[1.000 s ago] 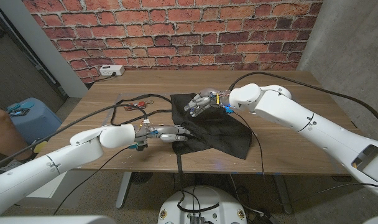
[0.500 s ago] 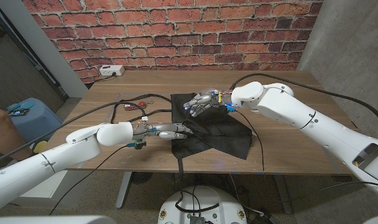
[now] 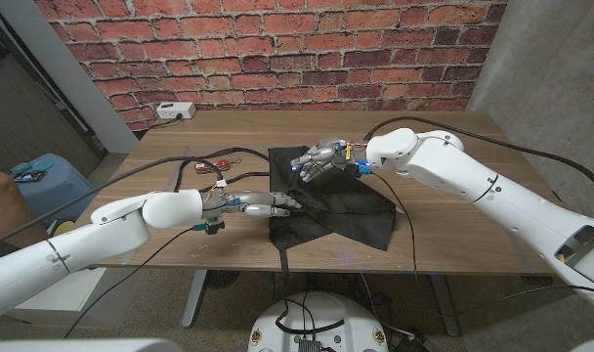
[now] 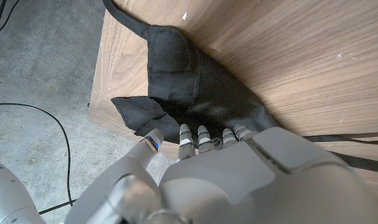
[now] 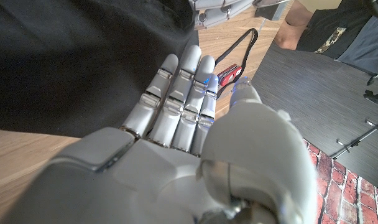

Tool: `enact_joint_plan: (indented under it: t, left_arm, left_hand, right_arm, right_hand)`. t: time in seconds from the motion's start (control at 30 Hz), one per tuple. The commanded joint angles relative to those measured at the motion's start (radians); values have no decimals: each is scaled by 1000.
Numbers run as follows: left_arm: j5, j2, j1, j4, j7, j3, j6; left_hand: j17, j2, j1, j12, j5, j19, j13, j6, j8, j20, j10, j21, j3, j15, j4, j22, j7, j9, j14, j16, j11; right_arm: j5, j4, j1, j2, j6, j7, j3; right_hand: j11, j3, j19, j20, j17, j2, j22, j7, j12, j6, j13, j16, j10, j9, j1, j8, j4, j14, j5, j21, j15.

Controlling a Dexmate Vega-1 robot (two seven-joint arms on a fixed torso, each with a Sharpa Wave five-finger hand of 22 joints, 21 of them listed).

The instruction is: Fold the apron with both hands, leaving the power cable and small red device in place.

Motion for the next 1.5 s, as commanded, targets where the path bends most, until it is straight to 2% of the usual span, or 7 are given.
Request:
enact_joint_plan:
  t: [0.03, 0.6, 0.83, 0.97, 1.13, 1.23, 1.5]
  left_arm:
    - [-42, 62, 56, -61, 31, -52, 38]
    - [-48, 112, 91, -101, 61, -99, 24]
    - [-25, 95, 81, -91, 66, -94, 15]
    - [17, 65, 57, -76, 70, -73, -2]
    - [44, 30, 28, -66, 55, -51, -5]
    - [53, 17, 26, -63, 61, -46, 2]
    - [66, -7, 3, -55, 44, -29, 15]
  left_hand:
    - [-1, -5, 4, -2, 4, -75, -1, 3, -1, -3, -1, 4, 3, -6, -4, 4, 0, 4, -29, -1, -7]
    - [-1, -5, 10, -2, 4, -73, -1, 0, -2, -3, 0, 4, 3, -10, -9, 4, -2, 4, -22, 0, -8]
    - [-1, -5, 13, -2, 5, -72, -1, -1, -2, -3, 0, 3, 2, -11, -11, 4, -2, 4, -20, 0, -10]
    - [-1, -5, 14, -3, 5, -69, -1, -10, -5, -3, -2, 4, 2, -10, -12, 4, 2, 4, -20, 0, -7]
    - [-1, -6, 16, -3, 4, -67, -1, -16, -6, -3, -3, 5, 1, -9, -13, 4, 2, 4, -18, 0, -5]
    - [-1, -6, 17, -4, 4, -66, -1, -23, -8, -2, -5, 5, 0, -9, -14, 4, 1, 4, -17, 0, -5]
    - [-1, -7, 18, -3, 4, -64, 0, -23, -6, -2, -5, 5, -2, -10, -15, 4, 1, 4, -14, 0, -3]
  right_arm:
    - [6, 13, -4, -5, 15, -6, 8]
    - [15, 21, -20, -7, 15, -30, 23]
    - [19, 18, -26, -10, 10, -39, 27]
    - [23, 23, -27, -14, 16, -30, 27]
    - [24, 32, -35, -18, 38, -26, 33]
    - [21, 63, -32, -20, 91, 12, 31]
    - [12, 86, -18, -13, 93, 25, 31]
  right_hand:
    - [0, 3, 5, 8, 2, 6, 2, 0, -1, -4, 4, 1, -5, 0, -5, 5, -1, 1, 6, -1, 3]
    - [4, 5, 0, 9, 2, 13, 2, -1, -5, -11, 4, 0, -10, -4, -6, 7, -10, -8, 7, -7, 6]
    - [10, 5, -5, 11, -2, 14, 2, 0, -15, -14, -2, -8, -24, -6, -8, 7, -14, -22, 6, -11, 11]
    - [30, 5, -17, 19, -22, 16, 2, 12, -58, -39, -19, -32, -94, -10, -16, 3, -17, -58, 5, -18, 43]
    - [40, 9, -34, 22, -38, 21, 3, 12, -93, -71, -35, -52, -135, -14, -20, 0, -22, -107, 4, -26, 58]
    - [54, 12, -63, 38, -50, 63, 6, 3, -150, -138, -57, -69, -209, -19, -75, -4, 10, -204, 1, -37, 90]
    - [64, 14, -75, 46, -54, 63, 7, 0, -173, -167, -65, -68, -241, -20, -88, -4, 11, -241, 1, -40, 100]
